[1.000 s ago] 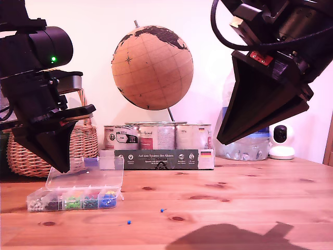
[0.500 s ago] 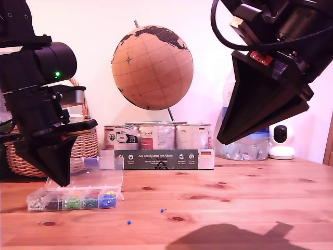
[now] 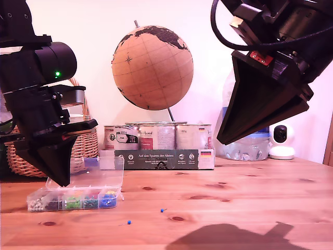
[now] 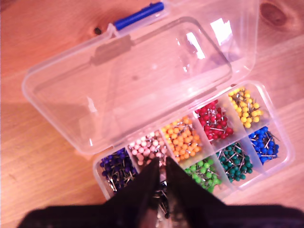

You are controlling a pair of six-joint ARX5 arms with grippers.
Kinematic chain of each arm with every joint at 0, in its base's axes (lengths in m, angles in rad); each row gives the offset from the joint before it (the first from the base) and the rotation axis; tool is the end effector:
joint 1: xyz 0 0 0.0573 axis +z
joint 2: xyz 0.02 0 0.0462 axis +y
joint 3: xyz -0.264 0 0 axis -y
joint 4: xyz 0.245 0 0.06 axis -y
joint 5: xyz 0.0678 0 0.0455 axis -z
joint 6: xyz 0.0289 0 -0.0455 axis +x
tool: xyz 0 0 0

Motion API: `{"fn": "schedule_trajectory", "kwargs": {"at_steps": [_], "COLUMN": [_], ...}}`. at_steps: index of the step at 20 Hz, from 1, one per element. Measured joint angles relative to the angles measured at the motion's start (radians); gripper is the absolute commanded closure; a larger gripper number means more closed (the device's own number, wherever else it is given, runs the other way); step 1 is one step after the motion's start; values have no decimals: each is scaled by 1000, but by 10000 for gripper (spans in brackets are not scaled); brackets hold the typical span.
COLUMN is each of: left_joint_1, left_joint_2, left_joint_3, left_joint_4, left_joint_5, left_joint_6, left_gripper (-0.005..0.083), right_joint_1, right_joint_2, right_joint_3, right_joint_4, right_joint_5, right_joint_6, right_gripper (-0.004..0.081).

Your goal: Sort the loose pins on the table into their correct compartments

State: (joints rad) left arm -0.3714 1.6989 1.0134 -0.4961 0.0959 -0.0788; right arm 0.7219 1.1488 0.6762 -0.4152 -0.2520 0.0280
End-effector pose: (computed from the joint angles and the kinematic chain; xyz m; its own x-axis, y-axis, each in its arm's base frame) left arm 0.2953 -0.1180 0.1673 0.3172 -0.2263 -0.9210 0.3260 0.9379 -0.1182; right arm 0.1587 0.1493 0.2119 0.2940 0.5910 -0.7512 -0.7415 0.6370 0.2110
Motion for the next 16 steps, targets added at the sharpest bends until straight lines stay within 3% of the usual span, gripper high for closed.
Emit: {"fn": "schedule_trajectory", "kwargs": {"at_steps": [7,10,16], "left_joint_1": [0,0,-12], "left_joint_2": [0,0,-78], "left_joint_3": [0,0,0], "left_joint_4": [-2,-5,-66], "left_joint_5": [0,0,12], "left_joint_6": [0,0,0], "left_gripper": [725,794,794], "right_joint_1": [0,0,0], "right_joint_2": [0,0,0], "right_joint_3": [0,0,0], "right_joint_4": [0,0,0], "right_joint_5": [0,0,0], "right_joint_6": [0,0,0], "right_gripper": [782,782,782]}}
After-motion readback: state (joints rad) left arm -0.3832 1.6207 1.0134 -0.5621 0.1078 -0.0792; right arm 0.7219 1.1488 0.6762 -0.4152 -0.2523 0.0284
